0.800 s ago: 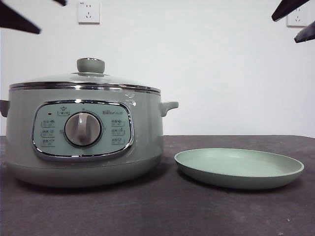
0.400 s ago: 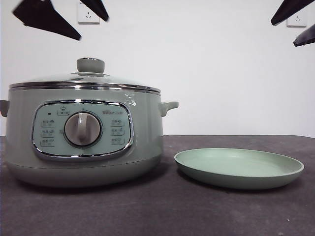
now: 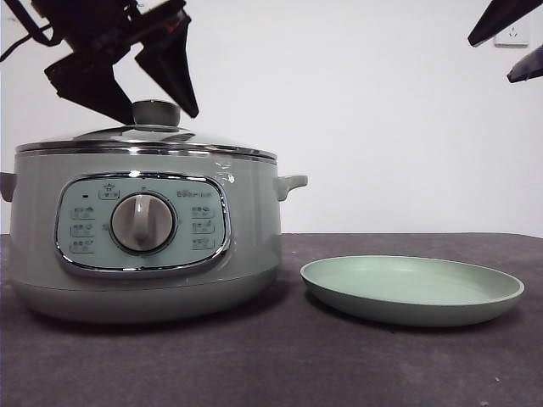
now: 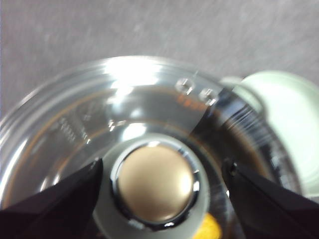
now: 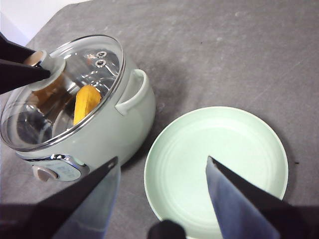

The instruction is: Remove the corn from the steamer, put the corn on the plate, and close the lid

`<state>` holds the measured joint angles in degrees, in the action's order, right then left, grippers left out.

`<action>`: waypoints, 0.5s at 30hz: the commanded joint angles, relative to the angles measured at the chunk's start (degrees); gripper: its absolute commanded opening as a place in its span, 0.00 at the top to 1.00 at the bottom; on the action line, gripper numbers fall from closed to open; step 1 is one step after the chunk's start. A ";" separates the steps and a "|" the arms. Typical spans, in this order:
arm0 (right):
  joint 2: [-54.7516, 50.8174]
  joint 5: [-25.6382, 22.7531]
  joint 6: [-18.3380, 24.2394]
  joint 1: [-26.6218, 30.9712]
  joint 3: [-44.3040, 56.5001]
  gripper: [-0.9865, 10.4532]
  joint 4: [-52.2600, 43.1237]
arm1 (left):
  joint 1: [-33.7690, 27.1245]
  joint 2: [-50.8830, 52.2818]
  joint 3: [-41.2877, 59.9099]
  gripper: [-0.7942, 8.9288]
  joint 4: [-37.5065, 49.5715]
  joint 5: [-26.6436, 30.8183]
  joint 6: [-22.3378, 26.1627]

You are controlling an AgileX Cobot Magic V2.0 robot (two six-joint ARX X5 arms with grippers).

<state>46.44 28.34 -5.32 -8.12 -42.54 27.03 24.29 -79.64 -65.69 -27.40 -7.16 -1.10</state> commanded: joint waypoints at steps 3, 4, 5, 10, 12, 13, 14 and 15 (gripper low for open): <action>0.07 -0.17 0.26 0.13 -0.28 0.67 0.52 | 0.20 -0.79 0.00 0.84 -2.38 0.11 1.44; 0.07 -0.15 0.26 0.13 -0.28 0.67 0.52 | 0.20 -0.79 0.00 0.94 -2.21 0.07 1.42; 0.07 -0.15 0.26 0.13 -0.28 0.67 0.52 | 0.20 -0.79 0.00 0.93 -2.03 0.07 1.42; 0.07 0.13 0.24 -0.02 -0.31 0.66 0.44 | 0.13 1.09 -0.70 0.93 -0.09 0.22 1.38; 0.37 0.09 0.07 -1.33 -0.81 0.66 0.48 | 0.13 4.11 -1.31 0.93 -0.13 1.62 1.36; 0.76 0.04 -0.33 -2.38 -1.42 0.66 0.46 | 0.13 6.32 -1.33 0.93 -0.13 2.58 1.29; 1.64 0.00 -0.63 -3.69 -2.36 0.66 0.46 | 0.13 8.83 -1.33 0.93 -0.13 3.72 1.22; 2.80 0.04 -0.70 -5.16 -3.58 0.66 0.48 | 0.13 11.54 -1.33 0.93 -0.15 4.72 1.22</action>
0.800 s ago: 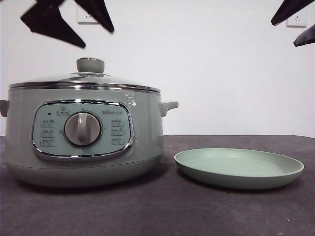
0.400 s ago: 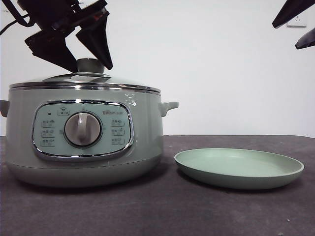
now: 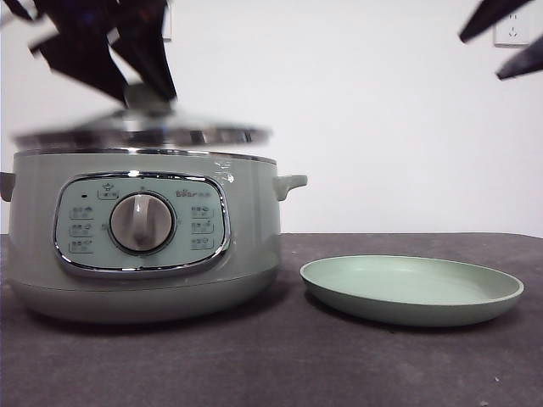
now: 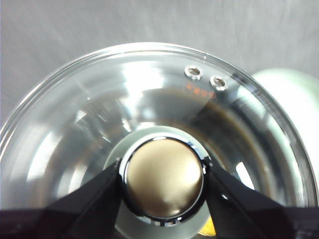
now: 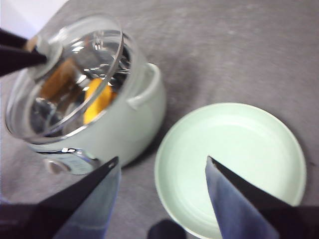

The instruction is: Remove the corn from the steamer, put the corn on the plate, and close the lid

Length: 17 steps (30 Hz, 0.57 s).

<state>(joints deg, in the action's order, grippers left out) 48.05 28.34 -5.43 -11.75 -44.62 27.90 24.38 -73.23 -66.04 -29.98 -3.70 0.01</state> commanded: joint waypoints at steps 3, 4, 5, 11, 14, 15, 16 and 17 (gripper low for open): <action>7.37 -0.13 -0.74 -7.52 -6.73 0.66 -0.37 | 0.04 14.47 -0.98 0.93 1.11 3.58 0.20; 9.70 -0.20 -0.72 -9.64 -8.55 0.66 -0.37 | 0.04 17.29 -0.98 0.93 0.37 4.57 0.24; 12.96 -0.31 -0.70 -12.20 -10.95 0.65 -0.37 | 0.04 20.81 -0.98 0.93 -0.74 6.19 0.28; 28.57 -6.12 0.46 -22.82 -23.78 0.58 1.07 | 0.04 34.18 -0.98 0.93 -8.33 15.15 1.64; 35.74 -8.74 2.45 -26.16 -31.58 0.58 5.99 | 0.04 38.77 -0.98 0.93 -12.00 19.04 1.60; 38.77 -10.62 3.41 -27.54 -34.99 0.58 8.33 | 0.04 40.37 -0.98 0.93 -13.35 20.02 1.57; 41.07 -12.02 4.20 -28.50 -37.57 0.58 10.10 | 0.04 41.35 -0.98 0.93 -14.21 20.59 1.55; 43.32 -13.38 4.79 -29.33 -40.17 0.58 11.87 | 0.04 42.23 -0.98 0.93 -14.95 20.96 1.53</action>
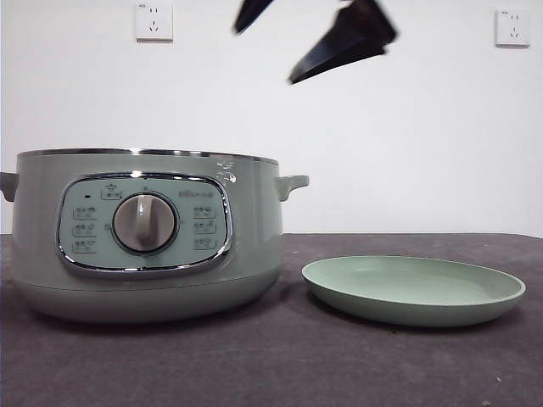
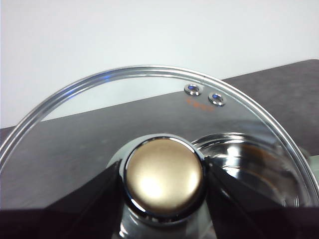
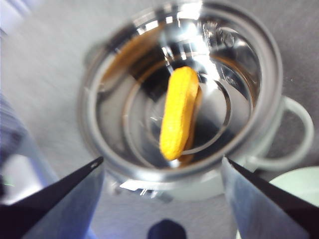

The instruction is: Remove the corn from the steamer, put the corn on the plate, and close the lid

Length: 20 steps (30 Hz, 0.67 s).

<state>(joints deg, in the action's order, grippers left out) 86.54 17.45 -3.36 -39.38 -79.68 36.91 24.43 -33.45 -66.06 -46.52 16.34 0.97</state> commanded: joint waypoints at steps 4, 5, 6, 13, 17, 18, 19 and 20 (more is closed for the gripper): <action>14.64 -6.88 4.90 -4.81 -15.93 0.58 9.40 | 0.00 4.87 -0.96 0.93 -0.85 3.13 0.35; 17.05 -7.85 5.42 -5.49 -18.38 0.58 10.62 | 0.00 5.09 -0.96 0.93 -1.31 3.19 0.31; 18.97 -8.94 5.95 -5.90 -20.31 0.58 11.52 | 0.00 5.22 -0.96 0.93 -1.66 3.19 0.33; 30.77 -14.23 8.52 -8.07 -29.24 0.58 13.25 | 0.00 5.22 -0.96 0.93 -2.71 2.86 -0.98; 35.69 -14.75 9.44 -8.33 -30.42 0.58 11.30 | 0.00 5.22 -0.96 0.93 -2.86 2.89 -0.96; 36.48 -14.82 9.44 -8.33 -30.42 0.58 10.78 | 0.00 5.20 -0.94 0.93 -2.86 2.89 -0.96; 37.29 -14.78 9.44 -8.33 -30.42 0.58 10.38 | 0.00 5.20 -0.94 0.93 -2.84 2.91 -0.96; 37.99 -14.69 9.44 -8.31 -30.42 0.59 10.08 | 0.00 5.20 -0.94 0.93 -2.84 2.89 -0.96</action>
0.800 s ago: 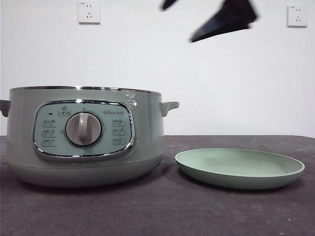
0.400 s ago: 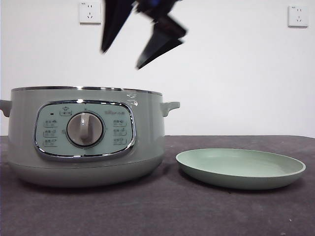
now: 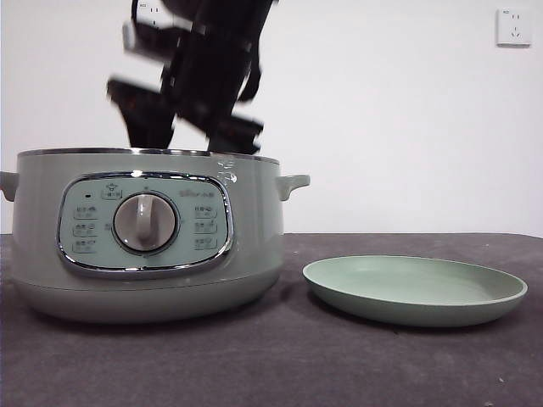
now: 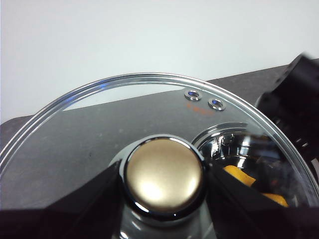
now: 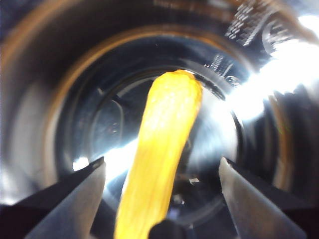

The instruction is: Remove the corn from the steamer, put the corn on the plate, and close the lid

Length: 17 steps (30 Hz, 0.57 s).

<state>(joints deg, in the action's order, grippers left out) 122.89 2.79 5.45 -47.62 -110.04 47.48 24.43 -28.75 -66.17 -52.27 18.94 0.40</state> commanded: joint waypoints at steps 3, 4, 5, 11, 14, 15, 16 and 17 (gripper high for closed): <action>3.63 0.07 0.61 -0.09 -0.07 0.60 -0.72 | 0.00 0.50 -0.83 0.93 2.86 0.28 -0.42; 4.20 0.09 0.61 -0.09 -0.07 0.63 -0.72 | 0.00 0.50 -0.83 0.93 2.86 0.31 -0.44; 4.81 0.09 0.61 -0.09 -0.07 0.68 -0.68 | 0.00 0.50 -0.83 0.93 2.86 0.31 -0.44; 5.11 -1.88 0.26 -0.94 -0.11 0.92 -1.75 | 0.00 0.50 -0.83 0.93 2.45 0.33 -0.61; 2.71 -4.68 0.04 -0.94 -0.13 0.92 -1.51 | 0.00 0.35 -0.83 0.93 2.47 0.33 -0.63; 1.64 -4.85 0.04 -0.94 -0.15 0.92 -1.33 | 0.00 0.26 -0.83 0.93 2.43 0.35 -0.66; 0.68 -4.72 0.00 -0.94 -0.15 0.92 -1.07 | 0.00 0.13 -0.83 0.93 2.40 0.33 -0.63; -0.48 -4.68 -0.04 -0.94 -0.15 0.92 -0.59 | 0.00 -0.02 -0.83 0.93 2.43 0.33 -0.66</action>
<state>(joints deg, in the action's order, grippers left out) 124.51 -1.69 5.80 -48.40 -110.02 47.24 24.43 -29.04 -66.17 -52.40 18.98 0.32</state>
